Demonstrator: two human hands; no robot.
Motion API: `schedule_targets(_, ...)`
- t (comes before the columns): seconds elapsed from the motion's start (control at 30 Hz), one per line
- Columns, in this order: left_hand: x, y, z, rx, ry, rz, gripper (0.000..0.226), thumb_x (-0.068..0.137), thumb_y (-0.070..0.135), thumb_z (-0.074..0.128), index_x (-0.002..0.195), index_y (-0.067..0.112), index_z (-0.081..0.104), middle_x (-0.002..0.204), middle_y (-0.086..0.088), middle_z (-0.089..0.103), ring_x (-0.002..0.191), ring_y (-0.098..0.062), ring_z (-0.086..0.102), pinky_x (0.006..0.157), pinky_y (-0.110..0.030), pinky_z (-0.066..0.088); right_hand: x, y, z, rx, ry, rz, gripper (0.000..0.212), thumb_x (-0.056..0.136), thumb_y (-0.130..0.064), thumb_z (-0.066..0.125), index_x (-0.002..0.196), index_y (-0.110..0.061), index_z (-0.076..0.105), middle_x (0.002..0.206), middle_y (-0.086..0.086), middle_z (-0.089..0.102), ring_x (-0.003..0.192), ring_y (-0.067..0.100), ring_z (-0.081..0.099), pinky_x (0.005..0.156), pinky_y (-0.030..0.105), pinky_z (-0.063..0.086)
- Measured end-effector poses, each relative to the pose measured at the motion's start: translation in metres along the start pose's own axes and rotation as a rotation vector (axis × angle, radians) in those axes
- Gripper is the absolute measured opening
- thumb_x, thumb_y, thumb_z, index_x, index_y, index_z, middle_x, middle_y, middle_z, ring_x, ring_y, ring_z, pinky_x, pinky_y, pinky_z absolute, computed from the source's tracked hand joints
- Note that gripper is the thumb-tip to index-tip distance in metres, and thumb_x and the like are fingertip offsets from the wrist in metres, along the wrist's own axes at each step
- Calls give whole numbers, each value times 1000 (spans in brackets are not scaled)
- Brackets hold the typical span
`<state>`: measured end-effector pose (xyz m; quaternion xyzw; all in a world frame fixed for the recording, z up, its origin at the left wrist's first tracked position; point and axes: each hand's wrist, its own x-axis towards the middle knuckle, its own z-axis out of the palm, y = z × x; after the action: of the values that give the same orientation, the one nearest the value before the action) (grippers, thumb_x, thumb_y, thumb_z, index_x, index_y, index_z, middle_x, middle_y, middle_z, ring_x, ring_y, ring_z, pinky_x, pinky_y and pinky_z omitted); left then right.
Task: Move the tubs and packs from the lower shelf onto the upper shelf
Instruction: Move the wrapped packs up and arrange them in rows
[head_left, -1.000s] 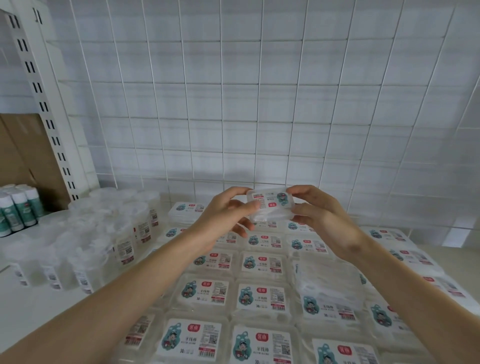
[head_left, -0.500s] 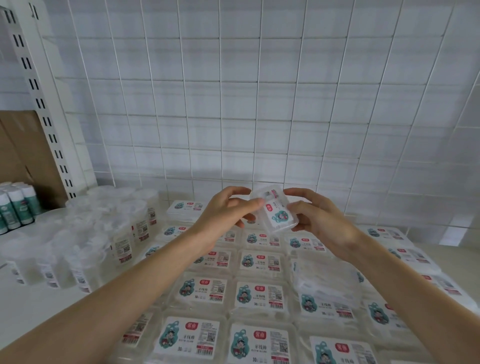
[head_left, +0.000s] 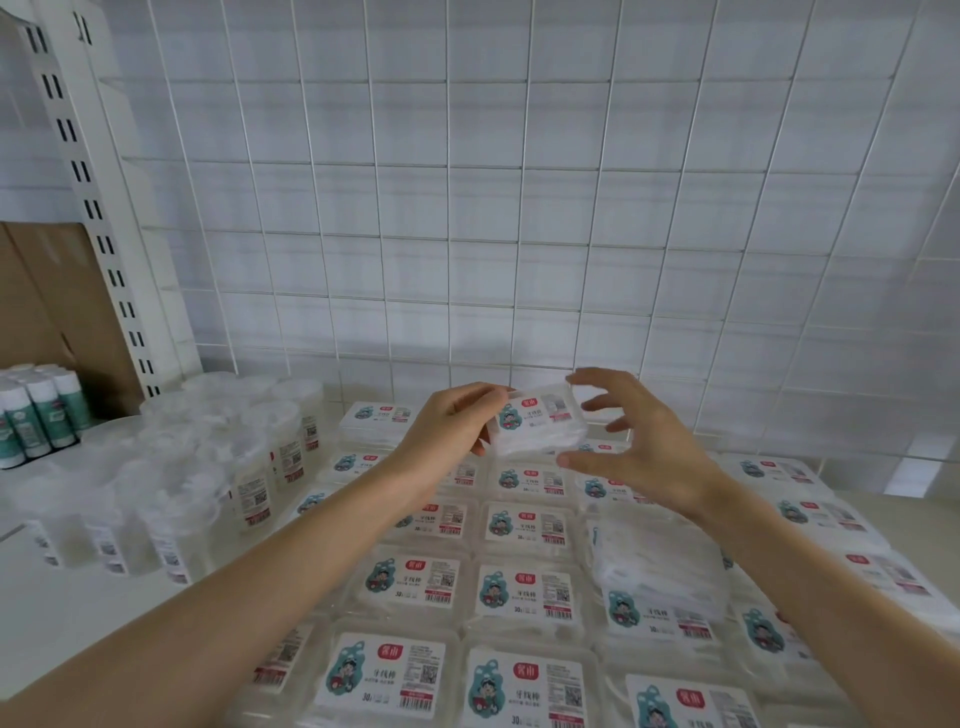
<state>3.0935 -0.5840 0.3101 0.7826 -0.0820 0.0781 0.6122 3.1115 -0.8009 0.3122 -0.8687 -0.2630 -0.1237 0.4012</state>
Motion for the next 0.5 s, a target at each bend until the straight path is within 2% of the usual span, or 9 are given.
schedule_targets(0.07,2,0,-2,8,-13,13,22,101,30,51,110,29,72,99,-14,70,78,-14,60,75,-26,50,-1,-3,-4,23,32,-7,68,70,-27,87,120,-48,47,117,-28,52,100,-19,49,77,2,41)
schedule_targets(0.13,2,0,-2,26,-33,20,22,102,31,51,110,30,71,106,-18,68,84,-20,61,78,-28,51,-1,-6,-4,9,24,-19,57,71,-22,87,112,-47,54,108,-29,58,96,-17,51,75,7,42)
schedule_targets(0.2,3,-1,-1,46,-34,10,21,102,32,50,108,33,70,104,-18,68,87,-25,63,80,-30,52,-2,-9,-2,-11,0,-24,51,72,-20,86,106,-44,57,101,-30,60,93,-17,52,73,9,41)
schedule_targets(0.27,1,-1,-1,70,-16,17,23,102,35,48,112,31,69,93,-7,66,84,-20,61,79,-27,49,-2,-10,-2,-17,-7,-7,48,72,-19,86,103,-43,57,96,-29,58,87,-20,50,69,4,39)
schedule_targets(0.3,0,0,-1,123,-10,39,29,102,39,45,118,28,67,94,2,64,86,-12,60,80,-21,46,-1,-9,-2,-21,-4,7,48,71,-20,87,101,-43,57,95,-28,57,85,-21,50,67,3,38)
schedule_targets(0.37,-1,0,-5,347,9,106,39,104,43,39,132,24,57,117,12,60,106,-4,56,86,-14,38,2,-3,-3,-23,7,42,46,71,-24,87,100,-45,57,97,-25,58,83,-15,53,66,4,41)
schedule_targets(0.43,1,-3,-12,611,32,172,38,104,38,40,136,24,55,133,11,56,124,-7,48,96,-19,33,4,5,-2,-33,6,115,44,72,-29,86,102,-45,58,103,-21,60,84,-4,58,65,9,45)
schedule_targets(0.5,5,-8,-18,781,35,171,33,101,31,46,129,23,61,134,8,56,126,-11,46,101,-25,32,6,14,-1,-71,-23,195,42,75,-30,84,108,-39,60,103,-17,60,86,1,59,61,11,45)
